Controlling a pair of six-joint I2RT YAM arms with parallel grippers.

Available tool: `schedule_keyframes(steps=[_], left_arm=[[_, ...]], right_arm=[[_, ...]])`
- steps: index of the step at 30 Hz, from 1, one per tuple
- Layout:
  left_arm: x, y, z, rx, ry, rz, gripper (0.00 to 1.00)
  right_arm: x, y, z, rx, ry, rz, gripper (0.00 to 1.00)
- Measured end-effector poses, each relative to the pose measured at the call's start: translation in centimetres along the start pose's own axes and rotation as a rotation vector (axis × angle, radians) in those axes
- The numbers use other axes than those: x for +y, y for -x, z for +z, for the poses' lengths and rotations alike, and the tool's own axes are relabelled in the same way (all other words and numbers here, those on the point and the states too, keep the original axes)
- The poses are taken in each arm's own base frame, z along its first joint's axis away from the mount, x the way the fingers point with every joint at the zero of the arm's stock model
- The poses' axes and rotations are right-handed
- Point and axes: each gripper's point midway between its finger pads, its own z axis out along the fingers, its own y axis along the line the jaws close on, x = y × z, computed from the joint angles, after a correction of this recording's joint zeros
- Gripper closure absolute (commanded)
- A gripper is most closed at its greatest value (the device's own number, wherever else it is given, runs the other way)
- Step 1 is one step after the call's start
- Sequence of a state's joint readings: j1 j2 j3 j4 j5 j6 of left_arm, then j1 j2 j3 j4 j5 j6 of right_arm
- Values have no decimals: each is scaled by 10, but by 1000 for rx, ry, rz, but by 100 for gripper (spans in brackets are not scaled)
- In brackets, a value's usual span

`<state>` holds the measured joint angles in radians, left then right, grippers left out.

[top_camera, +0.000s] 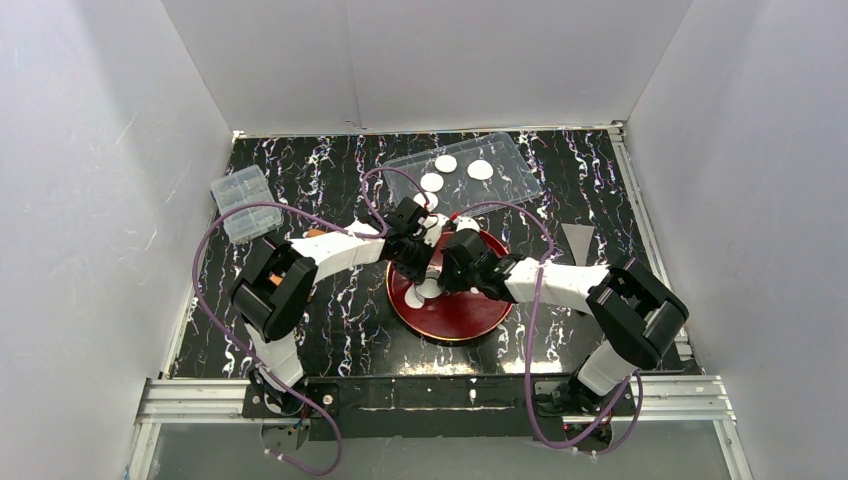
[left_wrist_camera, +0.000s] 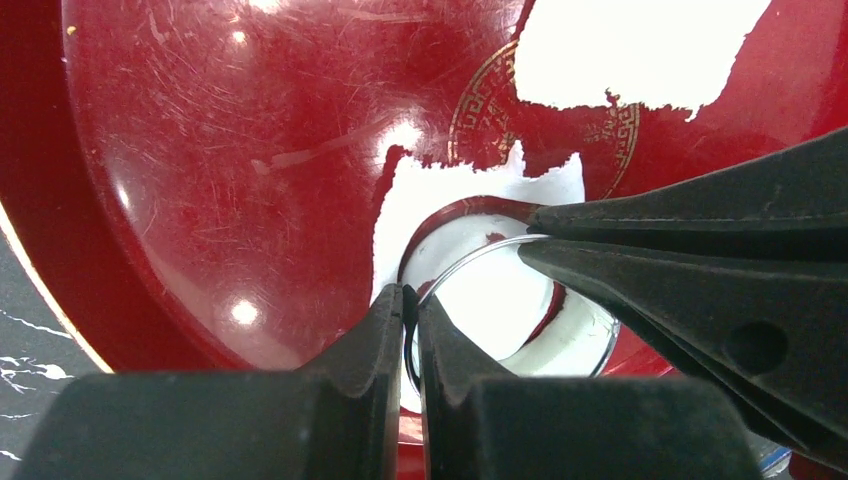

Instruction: Roll out the dumpling wrappers from the dough

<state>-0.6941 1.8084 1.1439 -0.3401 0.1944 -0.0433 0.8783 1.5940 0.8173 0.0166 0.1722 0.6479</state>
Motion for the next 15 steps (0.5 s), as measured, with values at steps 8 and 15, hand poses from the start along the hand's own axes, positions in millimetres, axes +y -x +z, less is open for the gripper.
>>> schedule_keyframes(steps=[8, 15], left_arm=[[-13, 0, 3, -1, -23, 28, 100], [-17, -1, 4, 0, -31, 36, 100]], right_arm=[[-8, -9, -10, -10, 5, 14, 99], [-11, -12, -13, -8, 2, 27, 99]])
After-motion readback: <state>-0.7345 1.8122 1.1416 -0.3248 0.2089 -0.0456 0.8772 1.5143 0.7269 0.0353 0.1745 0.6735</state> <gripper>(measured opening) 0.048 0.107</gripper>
